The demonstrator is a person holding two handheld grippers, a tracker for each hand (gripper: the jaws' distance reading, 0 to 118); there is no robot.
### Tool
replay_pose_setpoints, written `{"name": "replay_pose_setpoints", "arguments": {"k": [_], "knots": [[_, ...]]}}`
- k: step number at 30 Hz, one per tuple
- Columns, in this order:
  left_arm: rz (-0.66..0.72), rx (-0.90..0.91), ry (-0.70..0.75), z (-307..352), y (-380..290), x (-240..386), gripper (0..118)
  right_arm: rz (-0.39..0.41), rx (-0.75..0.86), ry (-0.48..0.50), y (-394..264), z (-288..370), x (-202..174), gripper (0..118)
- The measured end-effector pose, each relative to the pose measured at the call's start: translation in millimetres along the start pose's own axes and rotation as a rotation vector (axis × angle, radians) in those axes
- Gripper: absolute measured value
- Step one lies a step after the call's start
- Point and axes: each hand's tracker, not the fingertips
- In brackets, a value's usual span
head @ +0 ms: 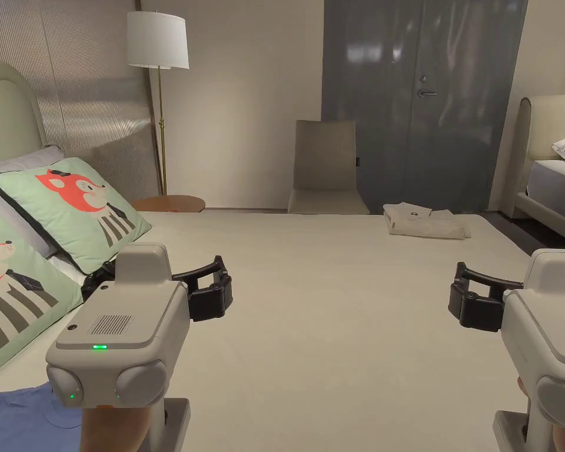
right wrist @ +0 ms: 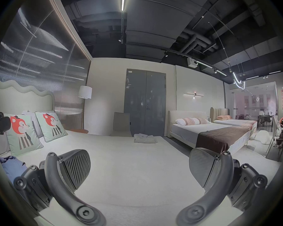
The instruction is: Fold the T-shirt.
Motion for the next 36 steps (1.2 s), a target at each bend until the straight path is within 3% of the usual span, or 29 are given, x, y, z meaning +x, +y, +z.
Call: {"name": "replay_pose_setpoints", "arguments": {"k": [36], "knots": [[0.01,-0.004,-0.007,4.7,0.9,3.3,111,-0.009,0.009,-0.004,1.7,6.4,2.0,118]]}}
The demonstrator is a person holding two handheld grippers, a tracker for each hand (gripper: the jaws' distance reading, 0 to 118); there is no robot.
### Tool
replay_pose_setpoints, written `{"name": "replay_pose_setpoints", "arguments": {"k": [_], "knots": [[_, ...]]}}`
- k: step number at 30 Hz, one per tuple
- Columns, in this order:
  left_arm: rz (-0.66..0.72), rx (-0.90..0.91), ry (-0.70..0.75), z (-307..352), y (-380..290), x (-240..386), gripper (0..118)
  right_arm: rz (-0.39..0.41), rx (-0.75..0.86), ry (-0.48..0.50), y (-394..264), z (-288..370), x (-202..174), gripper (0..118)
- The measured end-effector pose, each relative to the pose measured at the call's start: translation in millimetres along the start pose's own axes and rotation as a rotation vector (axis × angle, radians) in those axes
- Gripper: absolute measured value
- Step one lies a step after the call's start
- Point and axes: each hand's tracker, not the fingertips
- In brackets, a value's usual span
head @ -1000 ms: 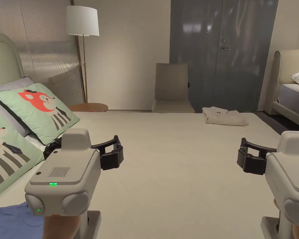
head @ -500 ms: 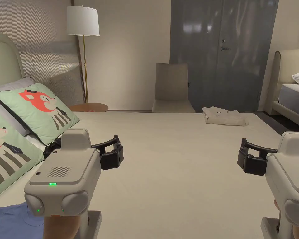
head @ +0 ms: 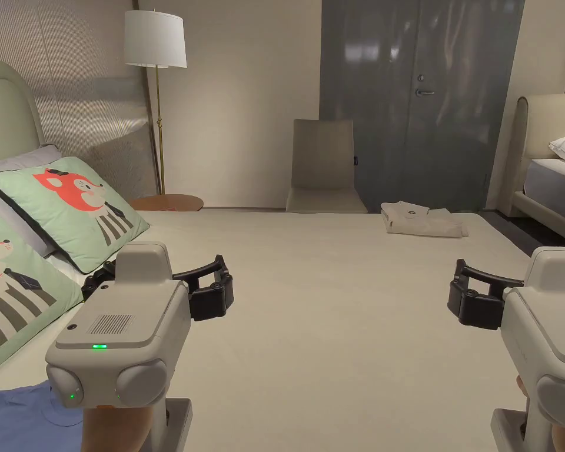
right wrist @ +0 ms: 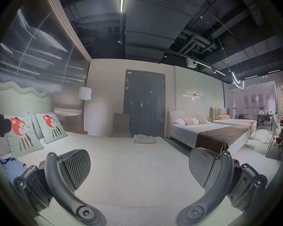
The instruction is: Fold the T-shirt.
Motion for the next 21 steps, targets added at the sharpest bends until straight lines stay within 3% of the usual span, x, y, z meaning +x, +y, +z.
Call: {"name": "replay_pose_setpoints", "arguments": {"k": [5,7,8,10,11,12,14,16,21], "knots": [[-0.011,0.012,0.005,2.1,2.1,0.9,108,0.01,0.011,0.005,2.2,2.0,-1.1,118],[-0.011,0.018,0.004,3.8,3.2,1.1,93,0.018,0.024,-0.005,2.8,4.2,-2.7,116],[-0.011,0.025,0.004,4.9,3.6,1.5,74,0.02,0.033,-0.008,3.0,5.7,-3.5,107],[-0.025,0.034,0.011,6.1,4.6,3.6,15,0.028,0.051,-0.001,4.1,9.4,-4.8,55],[-0.032,0.033,0.026,5.5,4.9,5.0,0,0.039,0.052,-0.004,4.7,9.9,-6.0,25],[-0.035,0.03,0.038,4.5,5.2,6.0,0,0.059,0.047,-0.023,5.2,9.5,-7.1,1],[-0.015,0.024,0.029,4.2,5.6,5.2,0,0.065,0.047,-0.043,5.0,9.4,-7.1,1],[0.006,0.016,-0.014,4.0,5.4,5.3,0,0.022,0.044,0.002,3.1,10.8,-2.1,1],[-0.044,0.026,-0.011,5.0,2.9,13.9,0,0.034,0.037,-0.018,1.0,11.3,0.2,1]]}}
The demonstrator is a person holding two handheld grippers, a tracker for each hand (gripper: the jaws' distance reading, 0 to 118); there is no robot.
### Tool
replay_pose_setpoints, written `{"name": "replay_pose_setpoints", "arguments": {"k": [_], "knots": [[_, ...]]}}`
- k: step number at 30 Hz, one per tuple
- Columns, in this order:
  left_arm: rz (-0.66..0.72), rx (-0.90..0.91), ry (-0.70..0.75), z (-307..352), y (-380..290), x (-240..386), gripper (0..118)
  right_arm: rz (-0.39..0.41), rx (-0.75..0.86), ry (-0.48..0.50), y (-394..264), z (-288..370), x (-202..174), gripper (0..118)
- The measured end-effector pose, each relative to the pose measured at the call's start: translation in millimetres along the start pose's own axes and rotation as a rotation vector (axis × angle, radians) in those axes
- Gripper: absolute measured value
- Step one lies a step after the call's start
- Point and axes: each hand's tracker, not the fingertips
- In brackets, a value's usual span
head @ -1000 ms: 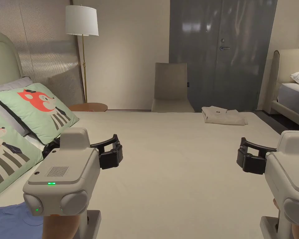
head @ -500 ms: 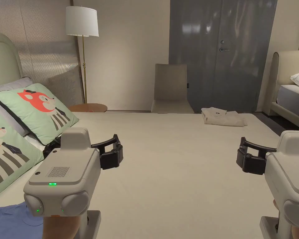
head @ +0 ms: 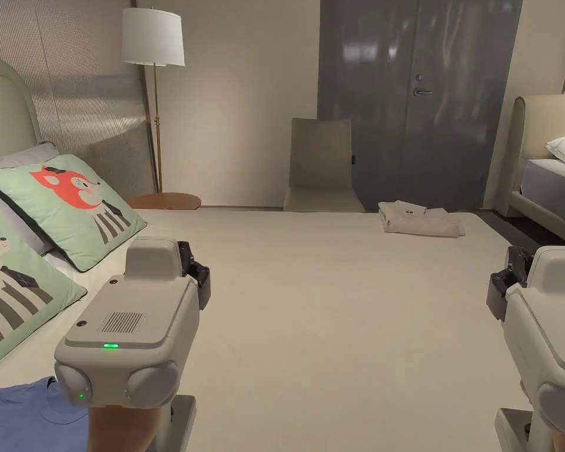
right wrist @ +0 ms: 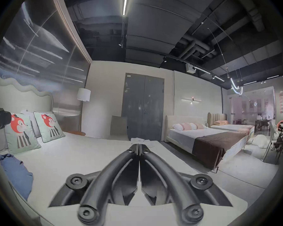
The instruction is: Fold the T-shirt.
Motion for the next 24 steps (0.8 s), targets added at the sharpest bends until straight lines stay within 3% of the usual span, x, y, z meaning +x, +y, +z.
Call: {"name": "replay_pose_setpoints", "arguments": {"k": [11,24], "knots": [[0.015,0.001,0.026,8.7,4.5,-19.7,0,-0.004,-0.009,0.052,0.1,-4.5,-17.1,1],[-0.004,-0.01,0.34,66.2,11.9,-139.0,0,-0.058,0.011,0.353,11.0,-22.4,-147.9,1]]}}
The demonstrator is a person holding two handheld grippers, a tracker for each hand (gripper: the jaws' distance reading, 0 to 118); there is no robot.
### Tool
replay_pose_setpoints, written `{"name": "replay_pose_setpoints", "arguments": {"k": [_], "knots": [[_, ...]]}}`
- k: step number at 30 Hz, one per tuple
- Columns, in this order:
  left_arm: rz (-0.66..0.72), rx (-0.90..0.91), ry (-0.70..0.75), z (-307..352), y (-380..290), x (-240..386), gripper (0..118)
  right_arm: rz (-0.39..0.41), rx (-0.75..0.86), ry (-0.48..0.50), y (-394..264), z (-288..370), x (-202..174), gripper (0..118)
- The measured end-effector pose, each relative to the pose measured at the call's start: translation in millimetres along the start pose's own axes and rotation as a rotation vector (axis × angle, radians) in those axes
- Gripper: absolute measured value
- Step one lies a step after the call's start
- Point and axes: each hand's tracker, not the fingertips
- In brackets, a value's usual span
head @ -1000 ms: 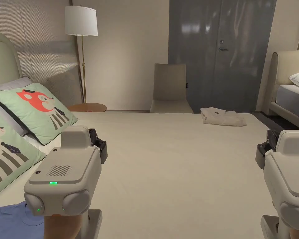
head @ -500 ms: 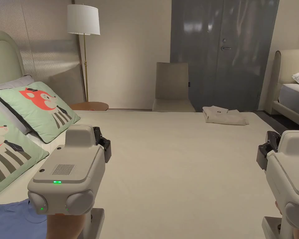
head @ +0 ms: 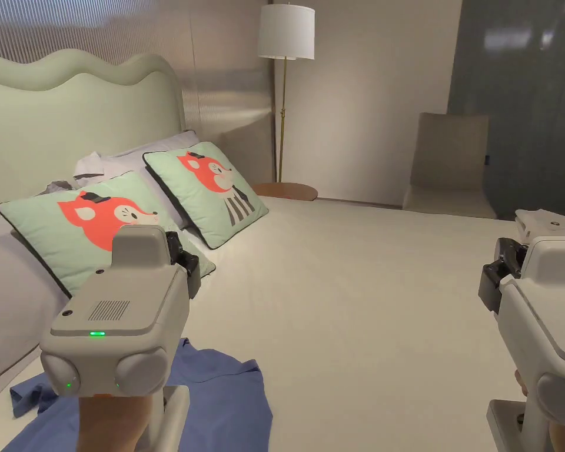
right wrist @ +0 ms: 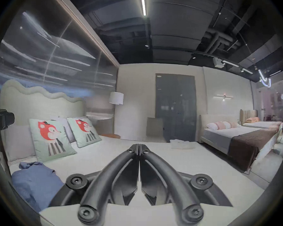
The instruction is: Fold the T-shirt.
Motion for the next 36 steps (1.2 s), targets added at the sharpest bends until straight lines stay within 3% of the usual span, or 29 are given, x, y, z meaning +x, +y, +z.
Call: {"name": "replay_pose_setpoints", "arguments": {"k": [5,12,19,23,24,27,28,36], "knots": [[-0.016,-0.023,0.049,2.6,-6.6,-25.5,0,0.002,-0.014,0.062,-4.2,-11.6,-29.2,1],[-0.016,-0.113,0.042,-10.6,-33.6,-31.6,0,0.014,-0.053,0.092,-19.3,-22.5,-41.9,1],[-0.031,-0.485,-0.014,-48.1,-81.9,-29.4,0,0.028,-0.125,0.085,-42.3,-35.9,-44.1,1],[0.037,-0.697,-0.074,-57.2,-115.9,-32.5,3,0.026,-0.163,0.085,-56.8,-42.8,-45.0,1],[0.059,-0.775,-0.095,-59.3,-125.3,-34.0,22,0.027,-0.175,0.087,-60.7,-45.0,-45.4,1],[0.035,-0.932,-0.137,-63.5,-153.9,-31.7,113,0.024,-0.204,0.087,-70.1,-50.0,-47.7,1],[0.009,-0.962,-0.135,-63.6,-163.7,-29.5,106,0.02,-0.213,0.088,-72.9,-51.3,-48.4,1],[0.001,-1.097,-0.109,-61.5,-222.9,-23.8,106,0.018,-0.257,0.094,-90.9,-55.1,-51.0,1]]}}
